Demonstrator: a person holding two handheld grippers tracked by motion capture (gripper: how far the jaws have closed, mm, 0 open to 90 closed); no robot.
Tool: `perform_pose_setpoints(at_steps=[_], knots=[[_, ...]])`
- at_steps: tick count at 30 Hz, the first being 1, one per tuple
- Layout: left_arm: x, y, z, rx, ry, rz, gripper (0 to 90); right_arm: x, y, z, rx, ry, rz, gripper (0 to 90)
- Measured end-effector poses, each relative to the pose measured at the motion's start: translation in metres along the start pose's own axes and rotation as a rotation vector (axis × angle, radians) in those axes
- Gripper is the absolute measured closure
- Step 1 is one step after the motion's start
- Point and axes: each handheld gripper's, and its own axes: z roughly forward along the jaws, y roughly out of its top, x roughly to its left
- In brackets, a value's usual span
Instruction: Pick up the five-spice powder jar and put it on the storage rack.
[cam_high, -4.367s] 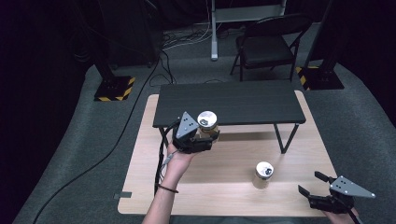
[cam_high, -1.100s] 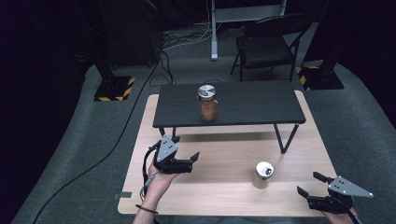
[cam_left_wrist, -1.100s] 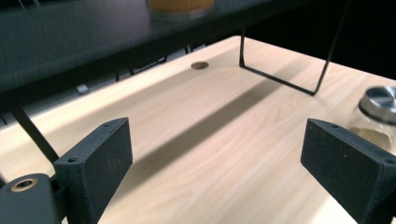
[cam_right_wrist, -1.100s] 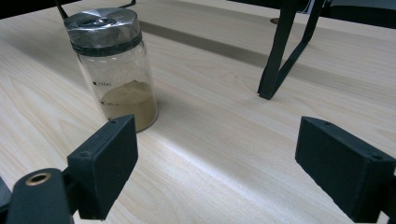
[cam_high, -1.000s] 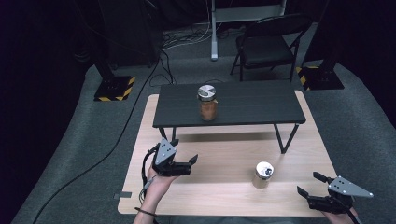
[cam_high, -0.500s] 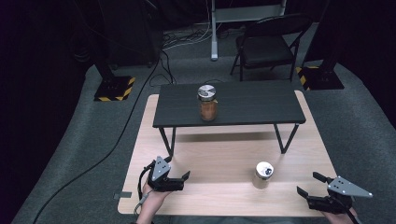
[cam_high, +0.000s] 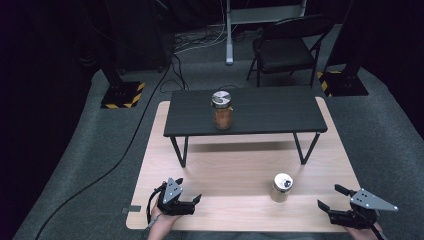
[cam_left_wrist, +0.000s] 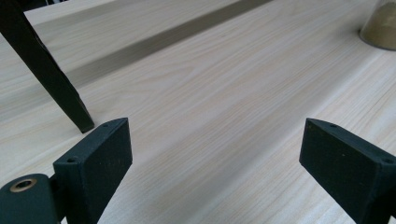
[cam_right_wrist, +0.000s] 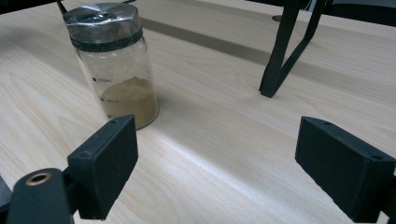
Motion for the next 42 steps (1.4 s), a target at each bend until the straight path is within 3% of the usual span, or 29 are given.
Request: perform_pose_setpoints(at_steps=[19, 42], knots=[[0.0006, -0.0019, -0.0040, -0.006, 0.025, -0.016, 9.3, 0.0022, 0.0012, 0.0008, 0.009, -0.006, -0.008, 12.1], [0.0013, -0.0016, -0.0024, 0.009, 0.022, -0.016, 9.2, 0.0025, 0.0012, 0.0007, 0.006, -0.005, -0.007, 12.0]])
